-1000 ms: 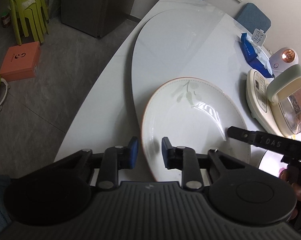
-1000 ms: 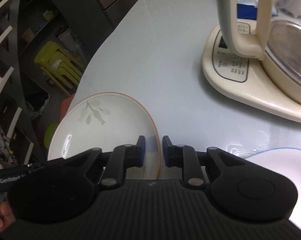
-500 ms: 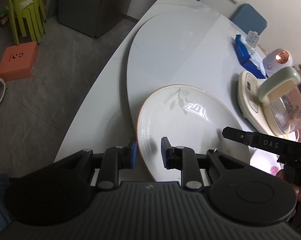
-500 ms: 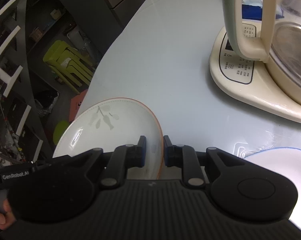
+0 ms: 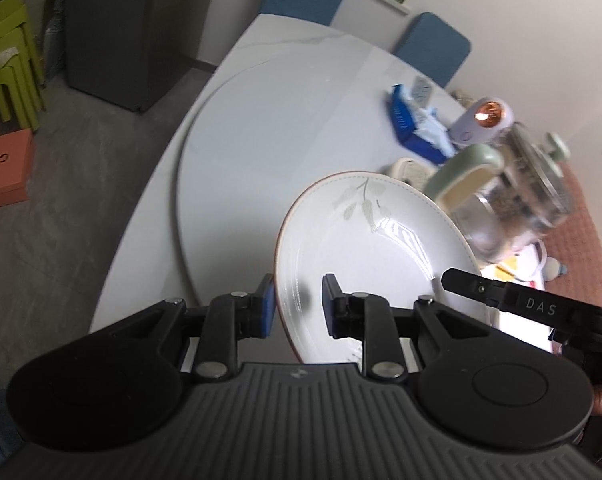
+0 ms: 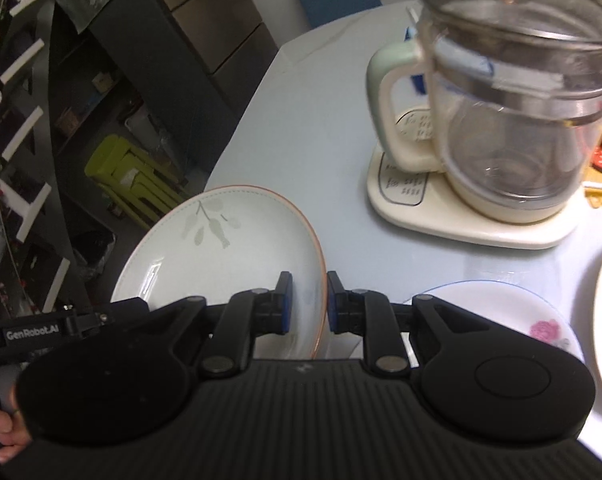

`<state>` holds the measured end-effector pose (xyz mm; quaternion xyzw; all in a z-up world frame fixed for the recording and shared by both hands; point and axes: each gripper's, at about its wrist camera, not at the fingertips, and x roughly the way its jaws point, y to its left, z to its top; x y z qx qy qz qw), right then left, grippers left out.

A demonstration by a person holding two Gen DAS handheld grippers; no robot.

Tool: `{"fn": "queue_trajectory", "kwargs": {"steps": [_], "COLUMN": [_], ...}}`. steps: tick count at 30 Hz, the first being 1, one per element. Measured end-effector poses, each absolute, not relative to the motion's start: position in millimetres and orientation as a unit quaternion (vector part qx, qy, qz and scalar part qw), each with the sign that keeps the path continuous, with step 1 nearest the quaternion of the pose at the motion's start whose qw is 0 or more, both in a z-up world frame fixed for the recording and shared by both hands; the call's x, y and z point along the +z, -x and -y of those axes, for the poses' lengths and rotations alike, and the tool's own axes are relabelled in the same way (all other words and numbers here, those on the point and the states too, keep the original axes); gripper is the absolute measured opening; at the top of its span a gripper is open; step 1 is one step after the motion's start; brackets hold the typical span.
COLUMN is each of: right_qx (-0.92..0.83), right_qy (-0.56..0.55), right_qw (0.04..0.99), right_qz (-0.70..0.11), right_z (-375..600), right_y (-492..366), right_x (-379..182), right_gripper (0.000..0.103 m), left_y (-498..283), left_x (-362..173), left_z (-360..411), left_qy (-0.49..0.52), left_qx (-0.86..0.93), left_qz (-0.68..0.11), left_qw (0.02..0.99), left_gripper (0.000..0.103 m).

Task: Organize plates and bowls
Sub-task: 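Lift the leaf-pattern plate with both grippers over the rose-pattern plate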

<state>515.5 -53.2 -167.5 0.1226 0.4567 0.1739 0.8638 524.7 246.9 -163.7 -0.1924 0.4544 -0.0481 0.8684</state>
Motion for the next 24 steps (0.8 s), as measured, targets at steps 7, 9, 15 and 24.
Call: {"fn": "queue_trajectory", "kwargs": {"steps": [7,9,15,24], "right_qx": [0.138,0.126,0.094,0.059], "right_qy": [-0.138,-0.144,-0.145,-0.148], "right_qw": [0.883,0.885,0.888,0.876], "right_qz": [-0.428,-0.424,-0.426,-0.456], "right_z": [80,93,124,156], "right_y": [-492,-487,-473,-467], "right_x": [-147,-146,-152,-185], "right_gripper": [0.02,0.02,0.02,0.02], "left_y": [-519,-516,-515,-532], "left_x": [-141,-140,-156,-208], "left_z": [-212,-199,-165,-125], "left_qy": [0.184,0.176,0.163,0.142], "left_qx": [-0.088,-0.101,-0.129,-0.145], "left_qz": [-0.455,-0.46,-0.486,-0.544], "left_qw": [0.867,0.865,0.849,0.814], "left_gripper": [0.028,0.028,0.028,0.028]}}
